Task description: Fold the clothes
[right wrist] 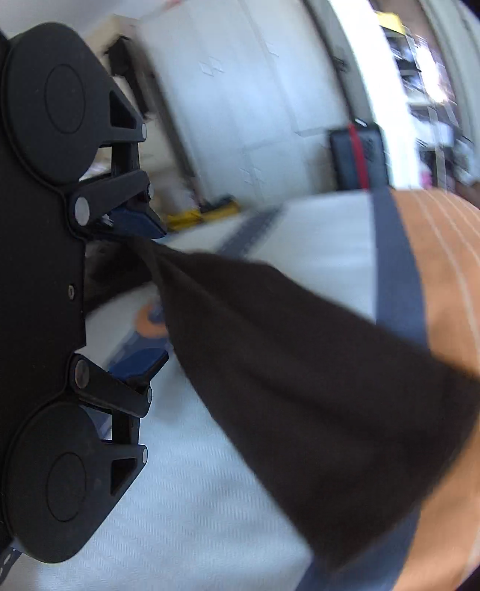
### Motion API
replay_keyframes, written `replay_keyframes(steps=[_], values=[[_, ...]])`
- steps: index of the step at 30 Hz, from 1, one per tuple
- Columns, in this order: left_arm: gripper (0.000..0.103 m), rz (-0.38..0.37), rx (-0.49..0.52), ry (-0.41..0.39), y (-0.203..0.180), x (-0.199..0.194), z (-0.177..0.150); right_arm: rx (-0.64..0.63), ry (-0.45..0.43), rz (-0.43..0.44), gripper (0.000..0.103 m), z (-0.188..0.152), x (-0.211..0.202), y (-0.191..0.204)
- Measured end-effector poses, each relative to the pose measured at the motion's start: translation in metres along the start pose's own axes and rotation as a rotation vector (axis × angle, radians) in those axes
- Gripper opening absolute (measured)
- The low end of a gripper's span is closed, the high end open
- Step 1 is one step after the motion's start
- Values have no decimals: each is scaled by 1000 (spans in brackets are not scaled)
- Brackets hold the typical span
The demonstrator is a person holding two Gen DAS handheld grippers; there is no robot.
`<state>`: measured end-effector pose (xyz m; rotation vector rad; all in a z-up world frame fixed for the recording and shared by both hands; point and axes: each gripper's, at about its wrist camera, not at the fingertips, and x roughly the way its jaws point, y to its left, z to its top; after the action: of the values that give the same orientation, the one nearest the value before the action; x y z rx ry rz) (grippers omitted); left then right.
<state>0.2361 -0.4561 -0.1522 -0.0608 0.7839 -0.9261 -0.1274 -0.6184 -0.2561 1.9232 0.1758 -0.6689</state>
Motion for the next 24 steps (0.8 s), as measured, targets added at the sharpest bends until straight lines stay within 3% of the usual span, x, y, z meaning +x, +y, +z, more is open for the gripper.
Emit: replay_keyframes(steps=[4, 7, 8, 9, 10, 12, 15, 18, 21, 22, 23, 24], values=[[5, -18, 0, -31, 0, -6, 0, 161, -127, -2, 70, -12, -12, -20], [5, -12, 21, -34, -3, -7, 1, 146, -231, -15, 62, -13, -14, -20], [5, -15, 23, -31, -4, -7, 1, 91, -268, -27, 54, -14, -15, -13], [5, -15, 27, -30, -4, -7, 0, 36, -305, -38, 24, -15, -16, -6], [5, -10, 32, -30, -4, -7, 0, -24, -356, -56, 11, -15, -19, 2], [5, -14, 28, -34, -3, -9, -1, -135, -454, -72, 4, -16, -29, 20], [5, -34, 15, -22, -2, -14, -1, -250, -536, -18, 4, -20, -49, 44], [5, -83, 6, 13, -3, -11, 2, -469, -657, 3, 4, -25, -63, 85], [6, -64, -26, 22, -6, 7, 8, -714, -638, 43, 9, -2, -39, 125], [7, -47, -36, 19, -6, 15, 10, -779, -619, 21, 26, 5, -25, 130], [12, -18, -38, 23, -6, 24, 12, -801, -598, -29, 36, 11, -12, 129], [30, 21, -32, 33, -5, 34, 14, -805, -574, -83, 43, 17, 0, 126]])
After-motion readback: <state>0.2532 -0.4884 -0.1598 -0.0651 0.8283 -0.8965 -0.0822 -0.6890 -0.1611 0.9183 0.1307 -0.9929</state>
